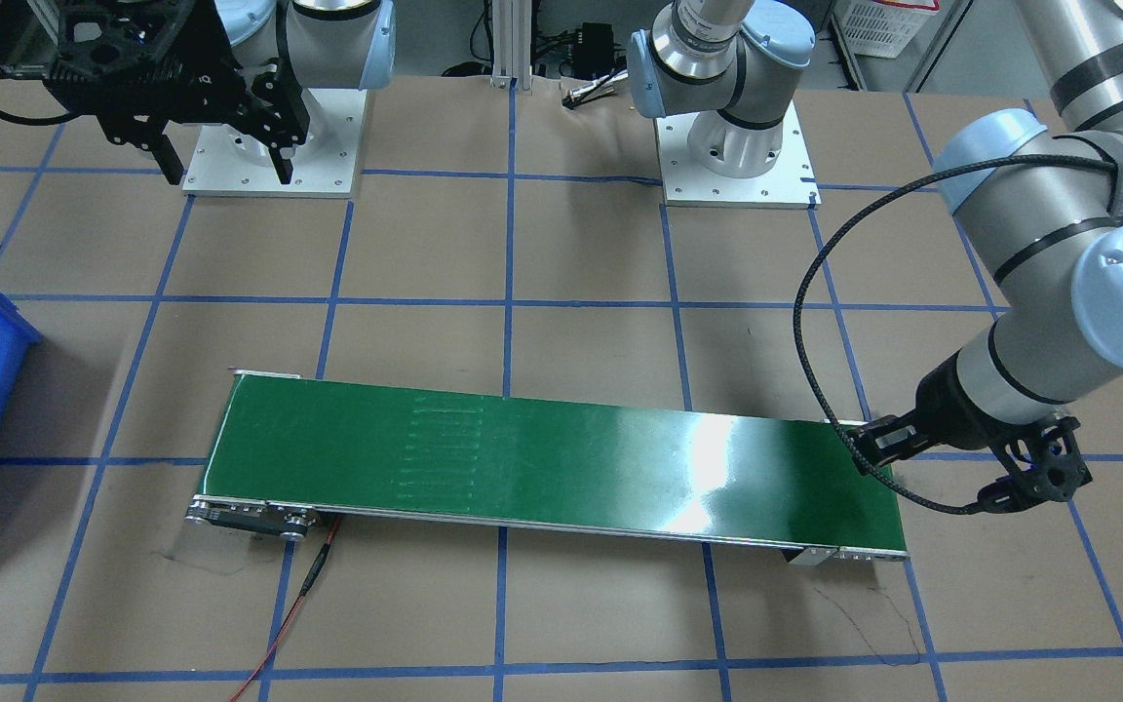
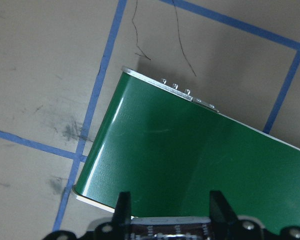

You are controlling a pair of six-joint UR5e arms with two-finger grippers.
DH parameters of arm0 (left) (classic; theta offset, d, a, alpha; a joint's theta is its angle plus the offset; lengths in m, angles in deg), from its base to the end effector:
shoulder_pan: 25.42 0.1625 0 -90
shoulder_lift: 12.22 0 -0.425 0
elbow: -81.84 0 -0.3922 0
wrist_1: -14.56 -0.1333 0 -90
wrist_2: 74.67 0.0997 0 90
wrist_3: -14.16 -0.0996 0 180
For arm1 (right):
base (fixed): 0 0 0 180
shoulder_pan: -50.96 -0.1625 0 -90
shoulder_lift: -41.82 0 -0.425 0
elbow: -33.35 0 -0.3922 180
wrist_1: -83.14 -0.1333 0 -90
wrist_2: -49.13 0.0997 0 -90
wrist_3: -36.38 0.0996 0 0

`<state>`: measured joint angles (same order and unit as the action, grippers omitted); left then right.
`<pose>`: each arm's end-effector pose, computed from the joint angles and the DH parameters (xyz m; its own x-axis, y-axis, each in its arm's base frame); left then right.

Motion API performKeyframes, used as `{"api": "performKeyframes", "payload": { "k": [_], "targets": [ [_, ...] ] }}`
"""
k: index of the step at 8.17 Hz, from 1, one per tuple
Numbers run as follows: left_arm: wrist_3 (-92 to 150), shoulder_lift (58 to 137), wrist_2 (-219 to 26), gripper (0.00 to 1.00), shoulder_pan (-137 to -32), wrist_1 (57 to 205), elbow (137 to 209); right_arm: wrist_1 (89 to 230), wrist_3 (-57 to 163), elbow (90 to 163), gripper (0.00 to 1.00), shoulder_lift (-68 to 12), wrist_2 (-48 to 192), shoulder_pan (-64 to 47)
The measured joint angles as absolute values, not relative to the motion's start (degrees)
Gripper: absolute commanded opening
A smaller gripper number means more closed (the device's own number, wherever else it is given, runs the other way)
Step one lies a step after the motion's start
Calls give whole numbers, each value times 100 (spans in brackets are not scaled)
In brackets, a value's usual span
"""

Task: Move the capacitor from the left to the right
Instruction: 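Carry the capacitor with the left gripper over the near end of the conveyor, then lower the capacitor onto the green belt and open the left gripper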

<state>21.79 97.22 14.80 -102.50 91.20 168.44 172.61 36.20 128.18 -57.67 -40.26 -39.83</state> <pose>0.0063 -0.6278 0.3508 -0.9363 -0.3513 0.0029 -0.3508 0.9353 0.0476 0.1402 -0.4256 0.5214 -0.9998 -0.0177 -0.0104 -0.0169 0.9973 -0.0721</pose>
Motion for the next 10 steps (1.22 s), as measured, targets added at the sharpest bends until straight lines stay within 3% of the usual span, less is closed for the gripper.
{"api": "performKeyframes", "payload": {
  "k": [6,10],
  "targets": [
    [5800,9996,1434,0,-10318,8557,16962,17261,3620,12818,100,-5767,-4026,-3983],
    [6587,10120,1191,0,-9942,7844,17351,17261,3620,12818,100,-5767,-4025,-3983]
  ]
}}
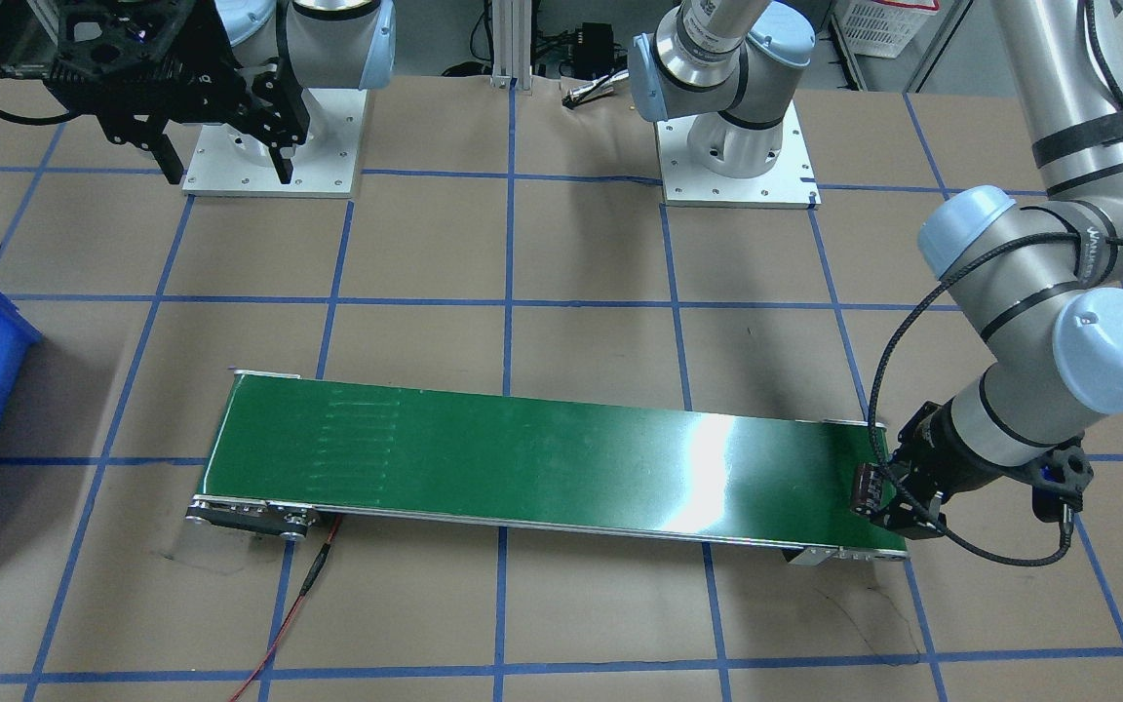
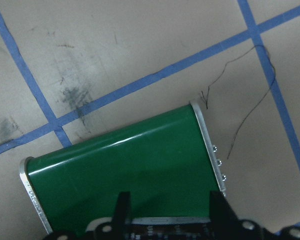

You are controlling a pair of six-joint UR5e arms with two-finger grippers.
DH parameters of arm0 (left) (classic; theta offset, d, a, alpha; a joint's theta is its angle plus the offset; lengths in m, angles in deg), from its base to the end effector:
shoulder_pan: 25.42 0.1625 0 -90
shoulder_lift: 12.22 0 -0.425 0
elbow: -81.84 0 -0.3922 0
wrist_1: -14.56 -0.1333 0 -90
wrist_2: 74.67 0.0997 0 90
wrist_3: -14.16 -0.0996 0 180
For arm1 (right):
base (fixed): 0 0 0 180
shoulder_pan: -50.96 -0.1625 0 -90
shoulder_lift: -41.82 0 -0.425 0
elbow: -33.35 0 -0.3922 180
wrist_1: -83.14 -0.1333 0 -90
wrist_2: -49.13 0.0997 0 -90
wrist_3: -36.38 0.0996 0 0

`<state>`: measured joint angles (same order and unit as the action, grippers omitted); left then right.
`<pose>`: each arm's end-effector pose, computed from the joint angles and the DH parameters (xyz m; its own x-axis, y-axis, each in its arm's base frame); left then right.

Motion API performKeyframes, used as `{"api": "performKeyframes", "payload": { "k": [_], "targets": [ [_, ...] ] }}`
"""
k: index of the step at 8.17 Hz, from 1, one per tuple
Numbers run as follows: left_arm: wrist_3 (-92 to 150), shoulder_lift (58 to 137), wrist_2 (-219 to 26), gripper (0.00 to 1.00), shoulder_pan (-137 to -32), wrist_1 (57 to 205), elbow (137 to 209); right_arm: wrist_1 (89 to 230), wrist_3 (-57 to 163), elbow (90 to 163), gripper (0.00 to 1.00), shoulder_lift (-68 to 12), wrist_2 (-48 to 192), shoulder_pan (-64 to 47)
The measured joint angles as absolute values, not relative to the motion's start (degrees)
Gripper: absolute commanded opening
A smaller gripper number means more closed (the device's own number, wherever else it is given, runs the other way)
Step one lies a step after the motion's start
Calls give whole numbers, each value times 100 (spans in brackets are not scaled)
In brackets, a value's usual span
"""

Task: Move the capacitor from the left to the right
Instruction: 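Lower the capacitor onto the green belt and open the left gripper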

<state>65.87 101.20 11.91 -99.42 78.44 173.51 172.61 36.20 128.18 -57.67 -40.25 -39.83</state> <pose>0.0386 -0.6397 0.2886 -0.3785 -0.9242 0.0511 -0.9241 0.3804 0.0357 0.1403 -0.4256 0.5214 -0.9998 -0.0177 -0.0106 -0.0169 0.9973 -0.0721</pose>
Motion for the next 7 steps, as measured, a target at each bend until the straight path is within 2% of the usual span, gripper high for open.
{"api": "performKeyframes", "payload": {
  "k": [5,6,7],
  "targets": [
    [7087,10133,897,0,-9847,7767,17656,17261,3620,12818,100,-5767,-4025,-3983],
    [7163,10134,908,8,-9846,7767,17684,17261,3620,12818,100,-5767,-4025,-3983],
    [7188,10135,950,59,-9846,7779,17708,17261,3620,12818,100,-5767,-4025,-3983]
  ]
}}
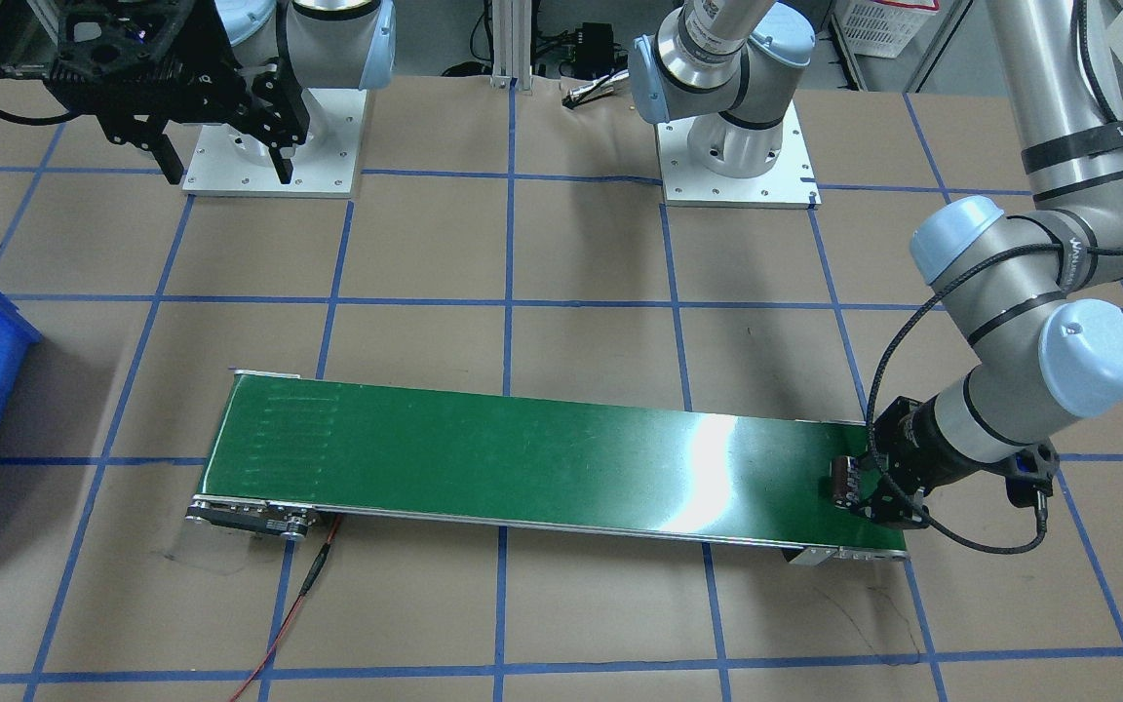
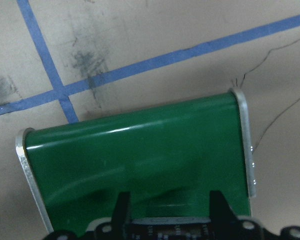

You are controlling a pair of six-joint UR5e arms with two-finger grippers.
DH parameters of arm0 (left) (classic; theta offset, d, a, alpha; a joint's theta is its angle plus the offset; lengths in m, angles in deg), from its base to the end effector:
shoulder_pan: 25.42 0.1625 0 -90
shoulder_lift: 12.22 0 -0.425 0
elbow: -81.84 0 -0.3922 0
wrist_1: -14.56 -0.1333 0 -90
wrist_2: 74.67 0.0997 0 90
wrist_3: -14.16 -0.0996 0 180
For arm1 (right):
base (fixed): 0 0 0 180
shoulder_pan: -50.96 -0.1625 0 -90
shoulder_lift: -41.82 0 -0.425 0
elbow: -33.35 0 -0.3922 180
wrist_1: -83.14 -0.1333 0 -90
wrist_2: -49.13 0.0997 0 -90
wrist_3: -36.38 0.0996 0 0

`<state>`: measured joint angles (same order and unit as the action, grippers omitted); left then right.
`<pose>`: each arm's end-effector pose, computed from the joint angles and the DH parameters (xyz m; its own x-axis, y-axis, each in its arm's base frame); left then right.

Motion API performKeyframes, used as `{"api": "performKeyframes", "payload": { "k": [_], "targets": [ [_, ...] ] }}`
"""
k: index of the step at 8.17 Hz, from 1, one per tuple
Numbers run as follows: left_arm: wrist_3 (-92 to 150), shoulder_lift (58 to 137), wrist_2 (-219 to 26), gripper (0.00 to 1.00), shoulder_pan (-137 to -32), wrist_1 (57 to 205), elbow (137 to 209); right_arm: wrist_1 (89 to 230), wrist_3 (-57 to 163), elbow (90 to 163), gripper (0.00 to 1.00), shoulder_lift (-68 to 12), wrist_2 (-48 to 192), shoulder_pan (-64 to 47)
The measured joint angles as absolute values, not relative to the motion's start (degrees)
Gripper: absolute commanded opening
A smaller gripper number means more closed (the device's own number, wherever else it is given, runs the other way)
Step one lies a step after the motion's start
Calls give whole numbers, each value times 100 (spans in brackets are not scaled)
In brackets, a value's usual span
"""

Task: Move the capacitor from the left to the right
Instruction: 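Lower the capacitor onto the green belt and open the left gripper, then raise the left gripper away while the right gripper moves above the belt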

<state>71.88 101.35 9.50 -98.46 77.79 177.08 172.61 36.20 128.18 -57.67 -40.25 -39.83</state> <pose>0.0407 -0.6250 0.2605 -0.2612 -0.9650 0.0241 -0.9593 0.2622 0.1048 0.1403 -0.4256 0.5214 -0.9998 -0.0177 -0.0106 -0.0169 0.9973 -0.0721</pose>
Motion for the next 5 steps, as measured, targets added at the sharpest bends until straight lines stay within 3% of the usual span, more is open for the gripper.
{"api": "performKeyframes", "payload": {
  "k": [1,2,5],
  "targets": [
    [7188,10140,1115,92,-9847,7791,17750,17261,3620,12818,100,-5767,-4026,-3983],
    [7188,10150,1561,97,-9858,7795,17788,17261,3620,12818,100,-5767,-4025,-3983],
    [7222,10168,2274,97,-9878,7774,17783,17261,3620,12818,100,-5767,-4025,-3983]
  ]
}}
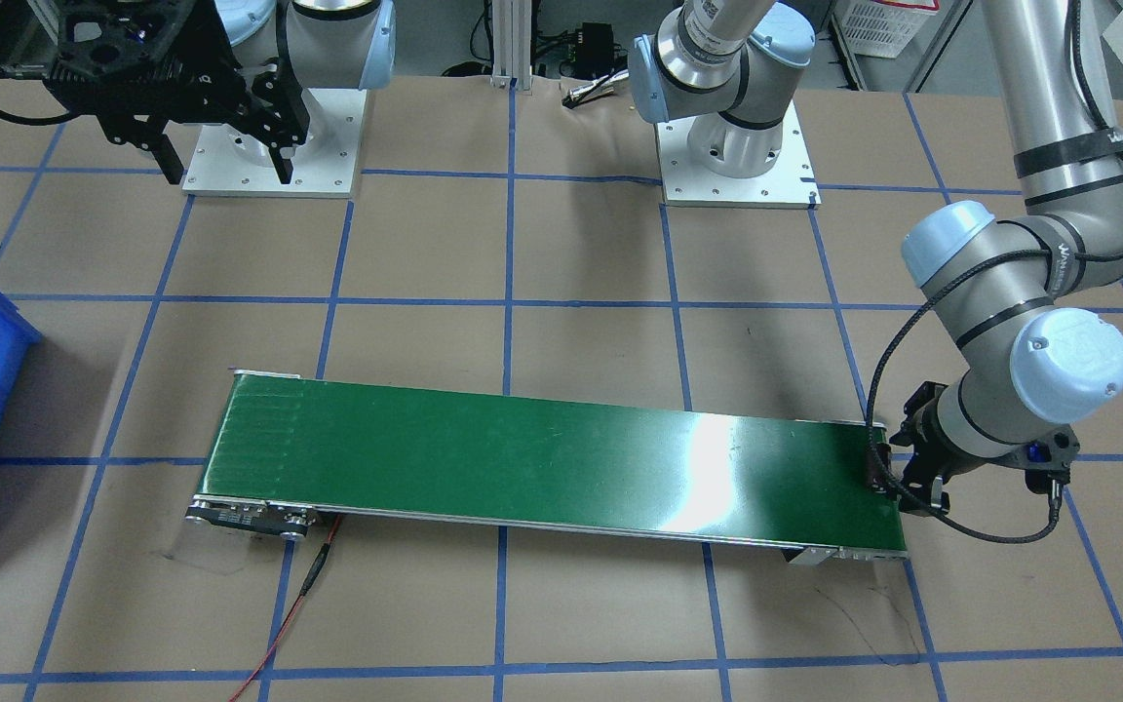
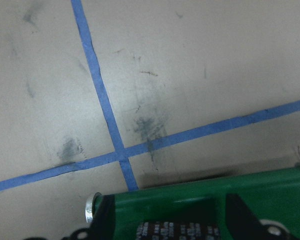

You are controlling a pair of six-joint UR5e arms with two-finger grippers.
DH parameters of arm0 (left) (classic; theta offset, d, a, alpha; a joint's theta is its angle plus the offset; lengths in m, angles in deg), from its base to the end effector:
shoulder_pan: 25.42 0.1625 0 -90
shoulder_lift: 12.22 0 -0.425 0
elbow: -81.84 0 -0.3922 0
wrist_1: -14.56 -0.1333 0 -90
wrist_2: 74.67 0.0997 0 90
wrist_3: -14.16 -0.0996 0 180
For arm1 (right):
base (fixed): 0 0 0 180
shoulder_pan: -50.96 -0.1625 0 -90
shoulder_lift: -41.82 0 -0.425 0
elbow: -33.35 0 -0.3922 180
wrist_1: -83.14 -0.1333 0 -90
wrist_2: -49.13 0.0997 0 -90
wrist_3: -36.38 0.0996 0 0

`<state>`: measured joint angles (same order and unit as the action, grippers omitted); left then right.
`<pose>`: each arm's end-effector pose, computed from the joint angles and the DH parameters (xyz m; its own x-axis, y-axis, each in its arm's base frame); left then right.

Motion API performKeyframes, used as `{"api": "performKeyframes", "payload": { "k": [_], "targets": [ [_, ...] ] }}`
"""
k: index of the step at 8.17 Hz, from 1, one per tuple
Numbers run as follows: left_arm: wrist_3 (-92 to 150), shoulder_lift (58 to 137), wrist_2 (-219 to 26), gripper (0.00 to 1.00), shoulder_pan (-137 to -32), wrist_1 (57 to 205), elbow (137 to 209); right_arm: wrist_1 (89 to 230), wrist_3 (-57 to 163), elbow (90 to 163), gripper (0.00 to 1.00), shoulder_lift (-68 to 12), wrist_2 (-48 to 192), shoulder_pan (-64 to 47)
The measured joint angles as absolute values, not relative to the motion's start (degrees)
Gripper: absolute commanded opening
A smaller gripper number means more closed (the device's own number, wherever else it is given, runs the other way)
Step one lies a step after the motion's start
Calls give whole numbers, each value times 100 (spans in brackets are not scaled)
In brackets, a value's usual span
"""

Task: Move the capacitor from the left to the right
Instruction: 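Raise the left gripper away while the right gripper moves above the belt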

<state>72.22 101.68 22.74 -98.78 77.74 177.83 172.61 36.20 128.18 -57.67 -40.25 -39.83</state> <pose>0.0583 -0.6156 0.2516 -0.2610 -0.9586 -0.1136 -0.9592 0.2708 -0.0810 0.1403 -0.4256 0.5214 -0.9998 -0.0177 -0.0106 -0.0169 0.9973 -0.0721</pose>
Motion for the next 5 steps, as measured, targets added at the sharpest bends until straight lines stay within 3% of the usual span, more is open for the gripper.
{"api": "performKeyframes", "payload": {
  "k": [5],
  "targets": [
    [7349,10013,1726,100,-9877,7854,17750,17258,3615,12822,100,-5760,-4026,-3983]
  ]
}}
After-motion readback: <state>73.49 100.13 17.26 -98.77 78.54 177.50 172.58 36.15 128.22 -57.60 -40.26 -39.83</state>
